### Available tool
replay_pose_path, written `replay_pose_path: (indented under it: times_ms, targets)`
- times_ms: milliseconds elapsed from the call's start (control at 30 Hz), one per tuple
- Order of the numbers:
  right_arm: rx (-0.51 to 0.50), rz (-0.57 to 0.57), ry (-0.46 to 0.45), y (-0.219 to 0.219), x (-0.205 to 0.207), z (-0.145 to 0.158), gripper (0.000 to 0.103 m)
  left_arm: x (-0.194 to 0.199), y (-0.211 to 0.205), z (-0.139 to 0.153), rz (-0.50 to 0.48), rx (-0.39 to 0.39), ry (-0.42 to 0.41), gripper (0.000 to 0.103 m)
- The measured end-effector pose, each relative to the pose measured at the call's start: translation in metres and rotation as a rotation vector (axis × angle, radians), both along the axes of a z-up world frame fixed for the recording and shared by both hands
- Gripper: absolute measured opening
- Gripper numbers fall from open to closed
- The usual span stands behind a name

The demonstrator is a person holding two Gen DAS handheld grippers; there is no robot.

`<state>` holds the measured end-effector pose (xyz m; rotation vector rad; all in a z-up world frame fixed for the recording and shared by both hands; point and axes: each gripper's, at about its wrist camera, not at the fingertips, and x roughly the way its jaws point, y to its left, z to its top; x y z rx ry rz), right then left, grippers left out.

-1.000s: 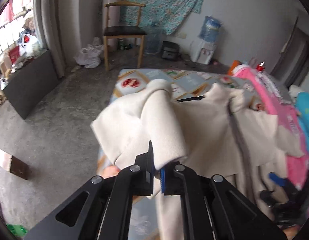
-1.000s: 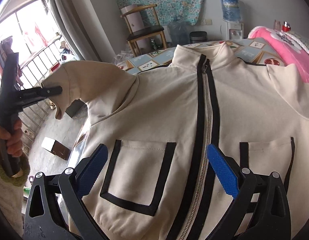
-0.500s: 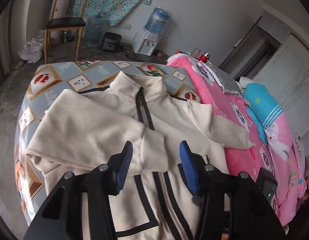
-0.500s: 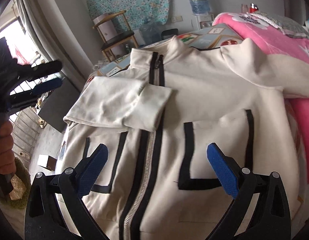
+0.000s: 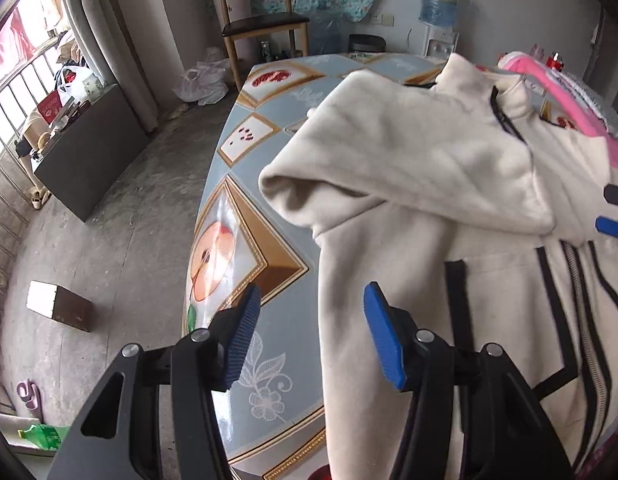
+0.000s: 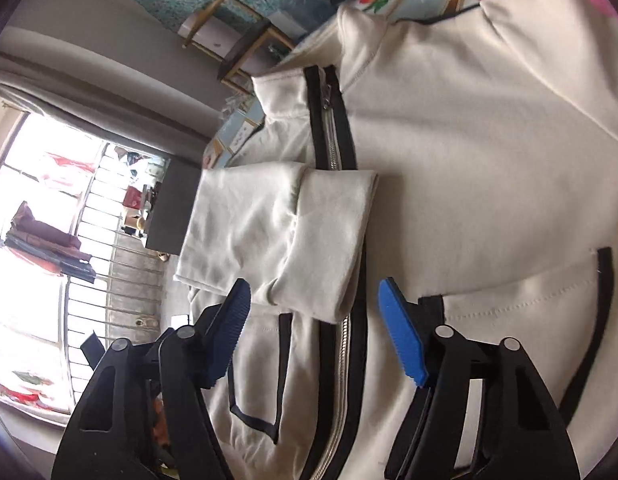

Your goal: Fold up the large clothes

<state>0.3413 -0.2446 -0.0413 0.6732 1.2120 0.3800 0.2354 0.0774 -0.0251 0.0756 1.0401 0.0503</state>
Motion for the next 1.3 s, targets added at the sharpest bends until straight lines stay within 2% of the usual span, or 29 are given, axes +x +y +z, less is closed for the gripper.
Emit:
replay_pose_path:
  times_ms: [100, 133, 167, 200, 233, 267, 300, 400, 500, 600, 667, 733, 867, 967, 1033, 1133, 1233, 1300]
  targets:
    - [-0.075, 0.025, 0.084, 0.013, 0.022, -0.022, 0.048, 0.002, 0.004, -0.014, 0.019, 0.011, 0.005, 0.053]
    - [-0.097, 0.008, 0.059, 0.016, 0.024, -0.021, 0.045, 0.003, 0.005, -0.017, 0.028, 0.009, 0.005, 0.053]
    - [-0.135, 0.024, 0.066, 0.022, 0.028, -0.02, 0.037, 0.003, 0.008, -0.017, 0.033, 0.006, 0.001, 0.052]
    - [-0.153, 0.029, 0.068, 0.026, 0.029, -0.019, 0.033, 0.003, 0.008, -0.018, 0.036, 0.004, -0.005, 0.052]
    - [-0.168, 0.034, 0.069, 0.03, 0.029, -0.02, 0.023, 0.003, 0.009, -0.018, 0.037, 0.005, -0.011, 0.051]
    - [-0.179, 0.045, 0.07, 0.035, 0.029, -0.021, 0.009, 0.003, 0.008, -0.018, 0.035, 0.01, -0.017, 0.049]
    - [-0.196, 0.048, 0.071, 0.038, 0.03, -0.021, 0.007, 0.004, 0.006, -0.018, 0.033, 0.017, -0.021, 0.049]
    - [-0.209, 0.04, 0.024, 0.041, 0.033, -0.008, 0.004, 0.005, 0.005, -0.018, 0.025, 0.027, -0.027, 0.043]
    - [-0.185, 0.014, -0.105, 0.033, 0.037, 0.039, 0.004, 0.005, 0.005, -0.018, 0.024, 0.028, -0.031, 0.04]
    - [-0.177, -0.051, -0.237, 0.007, 0.033, 0.09, 0.004, 0.006, 0.006, -0.019, 0.028, 0.018, -0.031, 0.04]
    - [-0.168, -0.104, -0.262, -0.02, 0.03, 0.103, 0.004, 0.006, 0.007, -0.019, 0.03, 0.012, -0.03, 0.04]
    - [-0.178, -0.155, -0.24, -0.047, 0.026, 0.097, 0.004, 0.006, 0.007, -0.018, 0.029, 0.012, -0.028, 0.04]
    - [-0.163, -0.208, -0.093, -0.083, 0.022, 0.048, 0.004, 0.006, 0.005, -0.018, 0.023, 0.021, -0.026, 0.039]
    - [-0.157, -0.226, -0.079, -0.098, 0.018, 0.04, 0.004, 0.004, 0.005, -0.014, 0.017, 0.002, -0.009, 0.034]
    - [-0.15, -0.231, -0.107, -0.102, 0.017, 0.048, 0.004, -0.001, 0.01, -0.004, 0.012, -0.063, -0.015, 0.033]
    - [-0.158, -0.228, -0.106, -0.106, 0.017, 0.047, 0.004, -0.001, 0.03, 0.018, -0.001, -0.244, -0.062, 0.033]
    - [-0.168, -0.216, -0.066, -0.105, 0.016, 0.029, 0.004, 0.023, 0.043, 0.034, 0.011, -0.341, -0.072, 0.033]
    - [-0.164, -0.216, -0.059, -0.105, 0.013, 0.023, 0.004, 0.054, 0.049, 0.035, -0.005, -0.439, -0.042, 0.035]
